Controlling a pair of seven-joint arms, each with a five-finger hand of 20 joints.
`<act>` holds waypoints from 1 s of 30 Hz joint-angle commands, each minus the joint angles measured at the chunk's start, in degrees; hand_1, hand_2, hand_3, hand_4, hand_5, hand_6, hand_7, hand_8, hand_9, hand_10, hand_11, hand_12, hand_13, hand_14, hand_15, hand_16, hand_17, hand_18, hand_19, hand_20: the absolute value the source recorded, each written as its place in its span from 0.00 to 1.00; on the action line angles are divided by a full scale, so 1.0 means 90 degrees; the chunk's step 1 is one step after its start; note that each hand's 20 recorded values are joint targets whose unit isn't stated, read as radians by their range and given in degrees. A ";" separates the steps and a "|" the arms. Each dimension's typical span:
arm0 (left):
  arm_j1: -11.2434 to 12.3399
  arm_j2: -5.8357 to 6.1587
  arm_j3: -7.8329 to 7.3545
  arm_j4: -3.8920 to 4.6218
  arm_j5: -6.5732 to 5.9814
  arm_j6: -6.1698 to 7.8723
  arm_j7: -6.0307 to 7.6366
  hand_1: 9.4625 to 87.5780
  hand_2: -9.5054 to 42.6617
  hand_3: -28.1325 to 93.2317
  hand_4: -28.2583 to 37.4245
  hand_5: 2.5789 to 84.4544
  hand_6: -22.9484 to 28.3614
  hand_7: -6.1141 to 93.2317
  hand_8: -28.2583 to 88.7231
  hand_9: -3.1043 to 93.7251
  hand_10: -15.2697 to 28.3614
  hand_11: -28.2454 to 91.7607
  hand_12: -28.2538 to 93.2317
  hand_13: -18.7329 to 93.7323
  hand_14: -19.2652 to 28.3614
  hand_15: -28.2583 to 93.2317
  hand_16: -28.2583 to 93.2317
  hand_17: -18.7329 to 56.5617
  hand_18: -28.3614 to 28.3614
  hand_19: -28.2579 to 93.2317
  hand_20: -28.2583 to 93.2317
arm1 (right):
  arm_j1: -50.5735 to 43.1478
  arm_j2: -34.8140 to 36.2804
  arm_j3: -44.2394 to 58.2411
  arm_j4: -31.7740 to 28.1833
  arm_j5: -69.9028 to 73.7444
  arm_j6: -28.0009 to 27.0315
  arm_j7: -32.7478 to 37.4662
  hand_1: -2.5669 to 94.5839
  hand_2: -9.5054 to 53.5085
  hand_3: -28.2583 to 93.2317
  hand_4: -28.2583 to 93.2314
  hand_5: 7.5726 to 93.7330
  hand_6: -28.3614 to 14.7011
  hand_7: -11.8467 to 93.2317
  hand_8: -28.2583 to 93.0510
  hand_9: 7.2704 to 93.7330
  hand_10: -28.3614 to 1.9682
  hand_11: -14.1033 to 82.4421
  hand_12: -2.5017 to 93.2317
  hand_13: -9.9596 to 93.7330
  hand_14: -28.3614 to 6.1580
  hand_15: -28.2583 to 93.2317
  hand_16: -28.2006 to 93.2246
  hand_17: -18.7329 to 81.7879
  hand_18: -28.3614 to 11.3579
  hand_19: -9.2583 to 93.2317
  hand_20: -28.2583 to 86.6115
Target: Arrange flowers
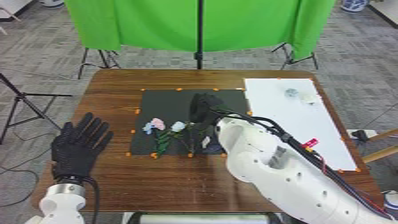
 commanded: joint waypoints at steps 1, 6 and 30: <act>0.0110 0.0043 0.0020 0.0030 0.0066 -0.0010 -0.0040 0.22 0.41 0.85 0.00 0.52 0.58 0.24 0.16 0.45 0.68 0.46 0.34 0.45 0.70 0.57 0.19 0.20 0.75 0.50 0.35 | -0.0054 -0.0016 -0.0082 -0.0011 -0.0102 -0.0271 -0.0089 0.67 0.07 0.79 0.00 0.76 0.58 0.33 0.27 0.82 0.54 0.27 0.49 0.70 0.59 0.56 0.56 0.48 0.19 0.75 0.51; 0.0036 0.0027 0.0090 0.0056 0.0126 -0.0003 -0.0101 0.22 0.41 0.85 0.00 0.52 0.58 0.24 0.16 0.45 0.69 0.46 0.34 0.45 0.70 0.57 0.19 0.20 0.75 0.50 0.35 | 0.0006 -0.0102 -0.0190 0.0025 -0.0149 -0.0434 -0.0130 0.66 0.06 0.79 0.00 0.75 0.58 0.32 0.27 0.81 0.53 0.26 0.48 0.69 0.59 0.56 0.56 0.47 0.19 0.75 0.51; 0.0058 0.0028 0.0073 0.0035 0.0045 0.0080 -0.0022 0.23 0.42 0.84 0.00 0.52 0.58 0.24 0.16 0.45 0.69 0.46 0.34 0.45 0.70 0.57 0.19 0.20 0.75 0.50 0.35 | -0.0050 0.0016 0.0024 -0.0069 -0.0123 -0.0667 -0.0057 0.54 0.04 0.84 0.01 0.63 0.56 0.28 0.15 0.70 0.39 0.47 0.43 0.64 0.37 0.74 0.50 0.45 0.10 0.83 0.52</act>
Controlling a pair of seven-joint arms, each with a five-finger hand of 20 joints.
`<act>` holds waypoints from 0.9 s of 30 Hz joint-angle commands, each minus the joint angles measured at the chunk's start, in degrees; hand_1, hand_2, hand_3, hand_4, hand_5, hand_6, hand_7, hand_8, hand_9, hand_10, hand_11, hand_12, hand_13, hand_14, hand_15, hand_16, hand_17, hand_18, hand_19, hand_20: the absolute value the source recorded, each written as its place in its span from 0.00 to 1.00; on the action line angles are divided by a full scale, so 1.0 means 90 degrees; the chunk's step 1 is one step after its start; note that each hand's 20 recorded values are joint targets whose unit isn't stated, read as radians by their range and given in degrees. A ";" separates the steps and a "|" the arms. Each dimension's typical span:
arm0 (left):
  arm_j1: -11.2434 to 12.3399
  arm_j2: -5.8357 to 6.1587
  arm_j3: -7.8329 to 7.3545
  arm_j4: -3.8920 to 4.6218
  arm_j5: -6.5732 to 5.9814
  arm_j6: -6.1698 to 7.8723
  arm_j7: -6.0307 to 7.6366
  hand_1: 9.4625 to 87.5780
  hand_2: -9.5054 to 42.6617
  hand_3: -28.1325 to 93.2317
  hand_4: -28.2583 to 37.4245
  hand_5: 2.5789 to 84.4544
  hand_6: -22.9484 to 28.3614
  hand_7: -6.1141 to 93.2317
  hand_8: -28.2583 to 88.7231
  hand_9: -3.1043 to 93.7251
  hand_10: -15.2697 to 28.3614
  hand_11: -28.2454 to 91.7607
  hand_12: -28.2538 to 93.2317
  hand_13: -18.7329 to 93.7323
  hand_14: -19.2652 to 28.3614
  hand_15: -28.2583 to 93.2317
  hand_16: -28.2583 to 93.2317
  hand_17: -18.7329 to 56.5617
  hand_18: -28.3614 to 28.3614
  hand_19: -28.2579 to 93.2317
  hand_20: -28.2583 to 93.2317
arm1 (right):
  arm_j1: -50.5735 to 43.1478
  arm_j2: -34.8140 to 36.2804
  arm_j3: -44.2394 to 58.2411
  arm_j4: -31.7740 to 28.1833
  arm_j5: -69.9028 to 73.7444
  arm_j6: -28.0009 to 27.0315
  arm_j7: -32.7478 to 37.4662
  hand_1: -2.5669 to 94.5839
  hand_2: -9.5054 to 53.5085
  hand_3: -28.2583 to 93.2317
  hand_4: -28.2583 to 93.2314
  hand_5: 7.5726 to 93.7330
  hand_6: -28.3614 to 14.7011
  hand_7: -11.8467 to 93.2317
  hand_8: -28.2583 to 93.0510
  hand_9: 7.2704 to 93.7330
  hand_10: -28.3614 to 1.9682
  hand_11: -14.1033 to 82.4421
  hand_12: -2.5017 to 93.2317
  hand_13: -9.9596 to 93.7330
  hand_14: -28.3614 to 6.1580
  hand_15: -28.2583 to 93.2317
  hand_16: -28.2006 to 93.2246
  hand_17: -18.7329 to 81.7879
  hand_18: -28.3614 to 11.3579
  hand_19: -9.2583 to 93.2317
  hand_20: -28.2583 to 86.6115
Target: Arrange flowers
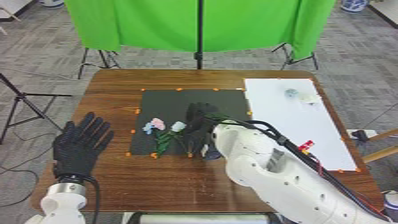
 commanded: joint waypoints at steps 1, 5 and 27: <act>0.0126 -0.0003 0.0021 0.0019 -0.0031 0.0056 0.0013 0.23 0.42 0.84 0.00 0.52 0.58 0.24 0.16 0.45 0.69 0.46 0.34 0.45 0.70 0.57 0.19 0.20 0.75 0.50 0.35 | 0.0004 0.0051 0.0109 -0.0054 -0.0069 0.0001 -0.0021 0.53 0.04 0.84 0.01 0.63 0.56 0.28 0.14 0.70 0.39 0.48 0.43 0.64 0.36 0.75 0.49 0.45 0.09 0.83 0.53; 0.0114 -0.0012 0.0025 0.0026 -0.0028 0.0071 -0.0008 0.23 0.42 0.84 0.00 0.52 0.58 0.24 0.16 0.45 0.69 0.46 0.34 0.45 0.70 0.57 0.19 0.20 0.75 0.50 0.35 | -0.0001 0.0074 0.0144 -0.0094 -0.0057 -0.0016 -0.0014 0.52 0.04 0.84 0.02 0.63 0.55 0.28 0.14 0.69 0.38 0.51 0.43 0.64 0.34 0.77 0.49 0.45 0.09 0.83 0.53; 0.0152 -0.0063 -0.0001 0.0008 -0.0049 0.0014 0.0087 0.22 0.42 0.85 0.00 0.52 0.58 0.24 0.16 0.46 0.69 0.46 0.34 0.45 0.70 0.57 0.19 0.20 0.75 0.50 0.35 | -0.0205 0.0986 0.1703 0.0158 -0.0667 0.0583 0.0539 0.46 0.05 0.86 0.04 0.59 0.52 0.26 0.15 0.60 0.27 0.37 0.24 0.56 0.29 0.67 0.40 0.43 0.09 0.79 0.49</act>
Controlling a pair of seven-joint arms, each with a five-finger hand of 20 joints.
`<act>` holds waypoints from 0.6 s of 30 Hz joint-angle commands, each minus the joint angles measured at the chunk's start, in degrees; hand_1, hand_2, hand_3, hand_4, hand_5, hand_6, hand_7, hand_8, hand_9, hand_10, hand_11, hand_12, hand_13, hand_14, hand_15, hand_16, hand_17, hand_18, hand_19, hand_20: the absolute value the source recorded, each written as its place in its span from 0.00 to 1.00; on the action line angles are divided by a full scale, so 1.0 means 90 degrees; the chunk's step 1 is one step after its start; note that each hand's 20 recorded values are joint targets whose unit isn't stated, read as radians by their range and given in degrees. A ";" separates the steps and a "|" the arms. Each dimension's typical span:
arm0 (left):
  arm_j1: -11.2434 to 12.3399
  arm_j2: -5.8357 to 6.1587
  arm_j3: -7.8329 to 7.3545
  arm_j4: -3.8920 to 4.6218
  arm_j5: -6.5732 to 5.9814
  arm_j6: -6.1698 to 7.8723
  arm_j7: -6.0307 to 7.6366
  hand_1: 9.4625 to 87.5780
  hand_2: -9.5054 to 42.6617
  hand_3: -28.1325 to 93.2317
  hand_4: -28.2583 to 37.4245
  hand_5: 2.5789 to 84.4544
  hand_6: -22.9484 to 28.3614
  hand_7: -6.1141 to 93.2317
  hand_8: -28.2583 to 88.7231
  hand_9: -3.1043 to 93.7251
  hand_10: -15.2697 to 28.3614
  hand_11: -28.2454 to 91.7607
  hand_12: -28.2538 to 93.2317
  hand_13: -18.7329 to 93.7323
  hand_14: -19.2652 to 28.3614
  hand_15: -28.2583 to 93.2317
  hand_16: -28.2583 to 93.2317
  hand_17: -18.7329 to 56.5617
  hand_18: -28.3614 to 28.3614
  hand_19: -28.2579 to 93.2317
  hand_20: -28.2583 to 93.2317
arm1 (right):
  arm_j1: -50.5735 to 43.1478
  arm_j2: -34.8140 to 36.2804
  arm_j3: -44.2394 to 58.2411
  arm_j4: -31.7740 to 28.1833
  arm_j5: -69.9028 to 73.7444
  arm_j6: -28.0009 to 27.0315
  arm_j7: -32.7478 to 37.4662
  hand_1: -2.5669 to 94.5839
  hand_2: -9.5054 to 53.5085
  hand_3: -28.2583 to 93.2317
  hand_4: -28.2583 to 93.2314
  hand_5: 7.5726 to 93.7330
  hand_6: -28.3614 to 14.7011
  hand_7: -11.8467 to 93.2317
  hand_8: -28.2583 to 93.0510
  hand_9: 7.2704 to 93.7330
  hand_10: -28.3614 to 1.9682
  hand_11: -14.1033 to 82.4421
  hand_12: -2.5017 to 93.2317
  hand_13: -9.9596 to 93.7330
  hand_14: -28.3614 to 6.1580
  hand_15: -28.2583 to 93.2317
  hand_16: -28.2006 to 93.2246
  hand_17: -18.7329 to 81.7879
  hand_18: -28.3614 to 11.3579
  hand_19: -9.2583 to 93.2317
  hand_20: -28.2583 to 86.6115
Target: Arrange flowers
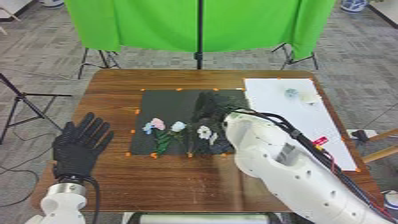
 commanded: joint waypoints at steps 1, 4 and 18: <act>0.0162 -0.0048 -0.0011 0.0004 0.0002 0.0009 0.0083 0.22 0.42 0.85 0.00 0.52 0.58 0.24 0.16 0.46 0.69 0.46 0.34 0.45 0.70 0.57 0.19 0.20 0.75 0.50 0.35 | -0.0046 0.1008 0.1064 0.0344 -0.0811 0.0474 0.0523 0.46 0.05 0.87 0.03 0.58 0.52 0.26 0.15 0.57 0.25 0.35 0.23 0.53 0.27 0.66 0.39 0.42 0.09 0.78 0.49; 0.0206 -0.0056 -0.0038 -0.0006 -0.0024 0.0010 0.0107 0.22 0.42 0.85 0.00 0.52 0.58 0.24 0.16 0.46 0.69 0.46 0.34 0.45 0.70 0.57 0.19 0.20 0.75 0.50 0.35 | -0.0082 0.1329 0.1430 0.0507 -0.1071 0.0538 0.0645 0.45 0.04 0.87 0.03 0.56 0.51 0.26 0.15 0.52 0.22 0.32 0.22 0.49 0.23 0.63 0.37 0.39 0.09 0.74 0.46; 0.0197 -0.0048 -0.0029 0.0017 -0.0083 -0.0030 0.0141 0.22 0.42 0.85 0.00 0.52 0.58 0.24 0.16 0.46 0.69 0.46 0.34 0.45 0.70 0.57 0.19 0.20 0.75 0.50 0.35 | 0.0143 0.1660 0.2399 0.1904 -0.0199 0.0131 0.0943 0.44 0.00 0.88 0.03 0.45 0.50 0.25 0.15 0.34 0.25 0.23 0.19 0.35 0.23 0.52 0.31 0.33 0.17 0.65 0.40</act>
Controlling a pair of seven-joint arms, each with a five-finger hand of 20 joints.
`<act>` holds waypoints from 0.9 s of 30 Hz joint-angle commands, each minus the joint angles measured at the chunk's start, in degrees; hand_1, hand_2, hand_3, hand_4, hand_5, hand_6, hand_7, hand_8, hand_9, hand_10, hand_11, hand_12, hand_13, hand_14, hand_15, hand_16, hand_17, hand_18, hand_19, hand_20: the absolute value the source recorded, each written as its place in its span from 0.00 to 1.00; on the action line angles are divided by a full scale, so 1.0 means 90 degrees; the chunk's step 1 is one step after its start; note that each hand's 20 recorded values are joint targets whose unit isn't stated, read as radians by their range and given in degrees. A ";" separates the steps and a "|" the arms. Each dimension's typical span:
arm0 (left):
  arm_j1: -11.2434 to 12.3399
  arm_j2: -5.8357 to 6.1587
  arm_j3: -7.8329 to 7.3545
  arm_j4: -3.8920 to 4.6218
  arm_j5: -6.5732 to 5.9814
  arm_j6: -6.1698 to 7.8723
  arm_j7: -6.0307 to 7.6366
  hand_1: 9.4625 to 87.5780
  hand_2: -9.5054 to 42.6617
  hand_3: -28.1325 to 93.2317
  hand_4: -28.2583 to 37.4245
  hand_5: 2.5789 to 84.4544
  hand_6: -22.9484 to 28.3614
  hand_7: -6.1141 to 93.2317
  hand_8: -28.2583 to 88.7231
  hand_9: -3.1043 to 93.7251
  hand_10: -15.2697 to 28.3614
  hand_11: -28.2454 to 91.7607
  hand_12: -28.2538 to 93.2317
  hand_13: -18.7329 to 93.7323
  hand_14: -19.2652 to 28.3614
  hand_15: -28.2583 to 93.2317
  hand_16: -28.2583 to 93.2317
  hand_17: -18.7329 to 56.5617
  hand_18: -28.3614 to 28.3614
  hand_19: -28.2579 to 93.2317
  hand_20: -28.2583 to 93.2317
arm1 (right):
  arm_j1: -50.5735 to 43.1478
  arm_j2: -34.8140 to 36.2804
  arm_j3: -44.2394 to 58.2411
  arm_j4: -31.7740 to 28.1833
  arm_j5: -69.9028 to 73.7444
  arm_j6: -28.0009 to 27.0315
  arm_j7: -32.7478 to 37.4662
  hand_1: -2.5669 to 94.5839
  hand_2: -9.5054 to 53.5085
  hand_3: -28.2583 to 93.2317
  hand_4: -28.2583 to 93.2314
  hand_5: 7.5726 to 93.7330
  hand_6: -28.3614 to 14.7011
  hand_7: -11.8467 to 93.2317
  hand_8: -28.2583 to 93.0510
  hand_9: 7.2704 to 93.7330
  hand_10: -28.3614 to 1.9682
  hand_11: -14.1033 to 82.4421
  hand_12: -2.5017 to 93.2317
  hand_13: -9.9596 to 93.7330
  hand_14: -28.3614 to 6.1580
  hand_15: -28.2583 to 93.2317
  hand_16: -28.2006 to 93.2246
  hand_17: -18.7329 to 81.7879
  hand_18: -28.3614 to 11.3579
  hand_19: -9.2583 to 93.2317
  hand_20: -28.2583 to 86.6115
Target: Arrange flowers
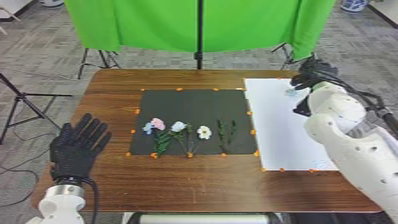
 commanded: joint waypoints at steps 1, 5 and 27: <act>0.0091 -0.0047 0.0021 0.0040 -0.0065 -0.0053 0.0006 0.22 0.42 0.85 0.00 0.52 0.58 0.24 0.16 0.46 0.69 0.46 0.34 0.45 0.70 0.57 0.19 0.20 0.75 0.50 0.35 | 0.0353 0.0107 0.0262 0.0918 0.0688 -0.0441 0.0088 0.44 0.00 0.88 0.03 0.43 0.52 0.25 0.15 0.33 0.28 0.23 0.18 0.34 0.24 0.51 0.31 0.33 0.18 0.65 0.40; 0.0067 -0.0063 0.0024 0.0060 -0.0009 -0.0020 -0.0066 0.23 0.42 0.84 0.00 0.52 0.57 0.24 0.16 0.46 0.69 0.46 0.34 0.45 0.70 0.57 0.19 0.20 0.75 0.50 0.35 | 0.0392 0.0125 0.0163 0.1178 0.0586 -0.0800 0.0162 0.44 0.00 0.88 0.02 0.40 0.53 0.25 0.14 0.28 0.32 0.21 0.17 0.32 0.25 0.50 0.31 0.32 0.18 0.66 0.40; 0.0108 -0.0178 0.0120 0.0089 -0.0064 -0.0177 -0.0213 0.23 0.42 0.84 0.00 0.51 0.58 0.23 0.16 0.45 0.69 0.46 0.34 0.45 0.70 0.56 0.19 0.20 0.75 0.50 0.35 | -0.0097 0.0080 -0.0336 0.1766 0.0071 -0.0082 -0.0424 0.52 0.05 0.87 0.00 0.57 0.65 0.31 0.11 0.55 0.57 0.30 0.17 0.44 0.42 0.55 0.32 0.36 0.22 0.71 0.44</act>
